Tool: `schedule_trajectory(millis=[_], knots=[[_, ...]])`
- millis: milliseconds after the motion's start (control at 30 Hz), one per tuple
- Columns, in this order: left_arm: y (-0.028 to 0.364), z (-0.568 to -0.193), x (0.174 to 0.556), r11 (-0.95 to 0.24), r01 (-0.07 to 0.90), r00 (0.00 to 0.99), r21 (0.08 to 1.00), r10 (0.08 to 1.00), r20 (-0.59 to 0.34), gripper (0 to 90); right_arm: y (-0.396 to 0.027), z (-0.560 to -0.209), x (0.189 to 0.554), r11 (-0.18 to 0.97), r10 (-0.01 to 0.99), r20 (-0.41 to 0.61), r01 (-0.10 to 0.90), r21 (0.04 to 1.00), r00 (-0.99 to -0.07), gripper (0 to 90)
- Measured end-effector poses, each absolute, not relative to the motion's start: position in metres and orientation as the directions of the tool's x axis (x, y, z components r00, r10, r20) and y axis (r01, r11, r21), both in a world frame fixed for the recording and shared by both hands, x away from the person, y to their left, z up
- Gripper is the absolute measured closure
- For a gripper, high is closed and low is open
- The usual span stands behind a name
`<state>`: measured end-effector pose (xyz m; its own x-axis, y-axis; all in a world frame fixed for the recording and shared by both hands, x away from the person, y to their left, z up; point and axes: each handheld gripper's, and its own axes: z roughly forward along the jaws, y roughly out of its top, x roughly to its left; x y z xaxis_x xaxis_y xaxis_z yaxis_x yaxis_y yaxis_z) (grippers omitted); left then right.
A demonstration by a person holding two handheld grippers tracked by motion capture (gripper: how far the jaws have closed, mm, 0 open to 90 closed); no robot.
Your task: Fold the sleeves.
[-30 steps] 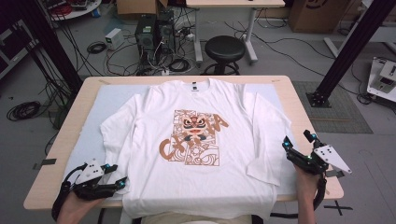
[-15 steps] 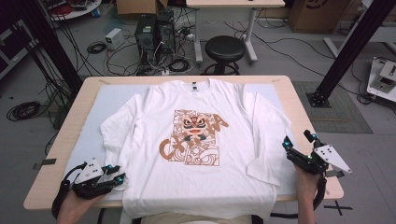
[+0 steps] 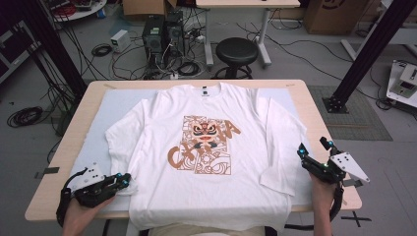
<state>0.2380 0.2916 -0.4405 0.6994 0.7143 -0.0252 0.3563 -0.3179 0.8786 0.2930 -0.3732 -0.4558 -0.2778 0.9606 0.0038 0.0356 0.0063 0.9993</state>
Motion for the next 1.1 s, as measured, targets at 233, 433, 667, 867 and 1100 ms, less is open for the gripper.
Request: schedule_trajectory(millis=[233,433,667,867,1100], knots=[[0.282,-0.432,0.243,-0.297,0.324,0.704,0.898,0.71,-0.019,86.3,-0.373,-0.456,0.293,0.006,0.961,0.004,0.035,0.999,-0.278,19.8],[0.264,-0.42,0.257,-0.256,0.313,0.703,0.914,0.71,-0.042,86.4,-0.373,-0.456,0.293,0.006,0.961,0.005,0.04,0.999,-0.277,19.7],[0.23,-0.416,0.275,-0.263,0.312,0.723,0.913,0.689,-0.049,86.4,-0.373,-0.456,0.293,0.01,0.961,0.001,0.037,0.999,-0.278,19.8],[0.202,-0.417,0.285,-0.255,0.288,0.753,0.923,0.656,-0.054,86.4,-0.373,-0.456,0.293,0.012,0.96,-0.001,0.035,0.999,-0.279,19.7],[0.171,-0.407,0.29,-0.264,0.256,0.773,0.93,0.634,-0.033,86.3,-0.373,-0.456,0.293,0.016,0.961,-0.005,0.037,0.999,-0.277,19.7]])
